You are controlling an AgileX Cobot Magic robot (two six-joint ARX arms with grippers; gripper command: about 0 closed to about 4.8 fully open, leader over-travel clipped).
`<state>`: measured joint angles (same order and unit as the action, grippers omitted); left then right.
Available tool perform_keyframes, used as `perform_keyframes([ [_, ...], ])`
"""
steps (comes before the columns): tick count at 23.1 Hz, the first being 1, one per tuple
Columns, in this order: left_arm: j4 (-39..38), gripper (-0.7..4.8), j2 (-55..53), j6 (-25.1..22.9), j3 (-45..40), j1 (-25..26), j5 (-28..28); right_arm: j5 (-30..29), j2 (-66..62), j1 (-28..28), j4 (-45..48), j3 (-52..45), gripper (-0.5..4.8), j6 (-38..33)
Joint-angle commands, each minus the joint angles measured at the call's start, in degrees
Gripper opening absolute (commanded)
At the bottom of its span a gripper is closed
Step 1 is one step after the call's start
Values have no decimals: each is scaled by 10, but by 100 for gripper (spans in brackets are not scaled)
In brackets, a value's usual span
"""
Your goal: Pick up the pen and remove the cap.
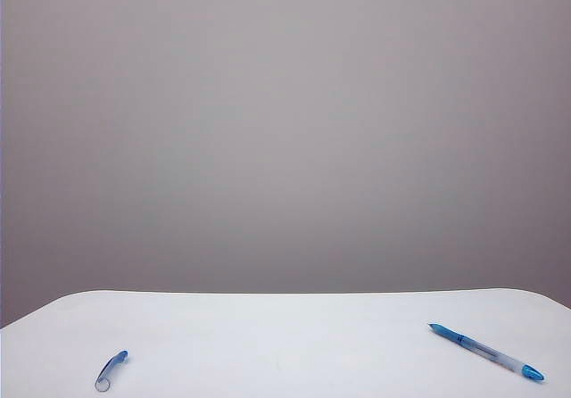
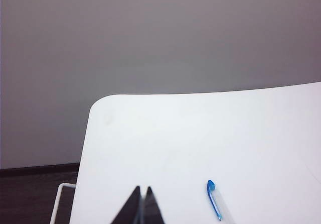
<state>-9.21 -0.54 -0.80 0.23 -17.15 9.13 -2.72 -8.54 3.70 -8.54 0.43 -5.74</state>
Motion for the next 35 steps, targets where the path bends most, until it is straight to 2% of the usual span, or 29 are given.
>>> perform_keyframes([
  [1, -5, -4, -1, 3, 1, 0, -3, 3, 0, 1, -13, -4, -1, -1],
  [8, -5, -4, -1, 6, 1, 0, -3, 31, -2, 2, -20, -4, -1, -28],
  [13, -5, -4, -1, 6, 1, 0, -3, 30, -2, 2, -20, -4, 0, -38],
  [18, -5, -4, -1, 6, 1, 0, -3, 26, -1, 2, -19, -4, 3, -93],
  [35, -5, -4, -1, 6, 1, 0, -3, 26, -1, 2, -19, -4, 3, -92],
])
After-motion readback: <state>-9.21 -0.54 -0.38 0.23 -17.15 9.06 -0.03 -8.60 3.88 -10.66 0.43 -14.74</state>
